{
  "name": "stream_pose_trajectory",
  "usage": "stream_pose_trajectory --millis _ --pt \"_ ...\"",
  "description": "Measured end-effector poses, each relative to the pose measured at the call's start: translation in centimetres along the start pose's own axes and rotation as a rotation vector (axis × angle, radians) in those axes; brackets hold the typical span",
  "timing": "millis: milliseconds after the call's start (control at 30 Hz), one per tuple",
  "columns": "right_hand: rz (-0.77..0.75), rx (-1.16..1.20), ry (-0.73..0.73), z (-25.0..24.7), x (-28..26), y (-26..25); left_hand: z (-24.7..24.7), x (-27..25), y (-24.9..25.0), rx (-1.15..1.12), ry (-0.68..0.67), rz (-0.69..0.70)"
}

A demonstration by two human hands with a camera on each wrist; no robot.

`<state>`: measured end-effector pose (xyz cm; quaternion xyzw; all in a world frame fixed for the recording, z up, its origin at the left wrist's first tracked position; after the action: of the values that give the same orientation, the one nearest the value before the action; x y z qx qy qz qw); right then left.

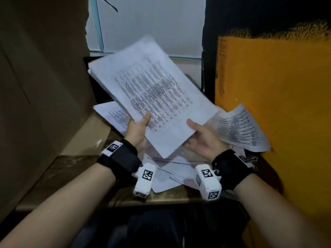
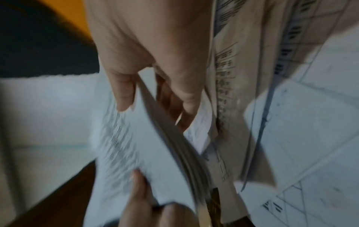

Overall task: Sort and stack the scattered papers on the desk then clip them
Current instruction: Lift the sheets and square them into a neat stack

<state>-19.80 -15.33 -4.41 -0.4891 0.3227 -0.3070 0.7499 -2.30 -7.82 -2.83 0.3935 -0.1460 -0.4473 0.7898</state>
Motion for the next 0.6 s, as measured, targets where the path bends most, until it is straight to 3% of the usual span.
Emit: stream_pose_trajectory --millis 100,233,400,533,600 --pt "-0.084 -0.080 -0.023 1.5 -0.2 -1.2 1.0 -0.7 -1.8 -0.067 -0.108 -0.145" --pt "-0.120 -0.273 0.037 -2.4 -1.6 -3.6 -3.0 0.9 3.7 -0.149 -0.069 -0.059" --pt "-0.209 -0.567 0.067 -4.9 -3.2 -7.1 -5.7 1.3 6.3 0.579 -0.273 -0.072" --pt "-0.355 -0.641 0.079 -3.0 -3.4 -9.4 -4.0 0.8 9.6 0.480 -0.140 0.279" --pt "-0.389 -0.638 0.073 -2.7 -3.3 -9.5 -3.7 0.6 10.1 0.419 -0.113 0.357"
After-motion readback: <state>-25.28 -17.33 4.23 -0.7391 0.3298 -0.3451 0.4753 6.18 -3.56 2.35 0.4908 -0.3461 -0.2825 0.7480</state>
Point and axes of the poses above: each hand's wrist, its own x-axis towards the middle knuckle, its own z-axis out of the palm, y = z × x, the point moved 9 cm from there along x, towards the middle knuckle, and after that the axes turned 12 degrees about -x, right-handed, at the moved point
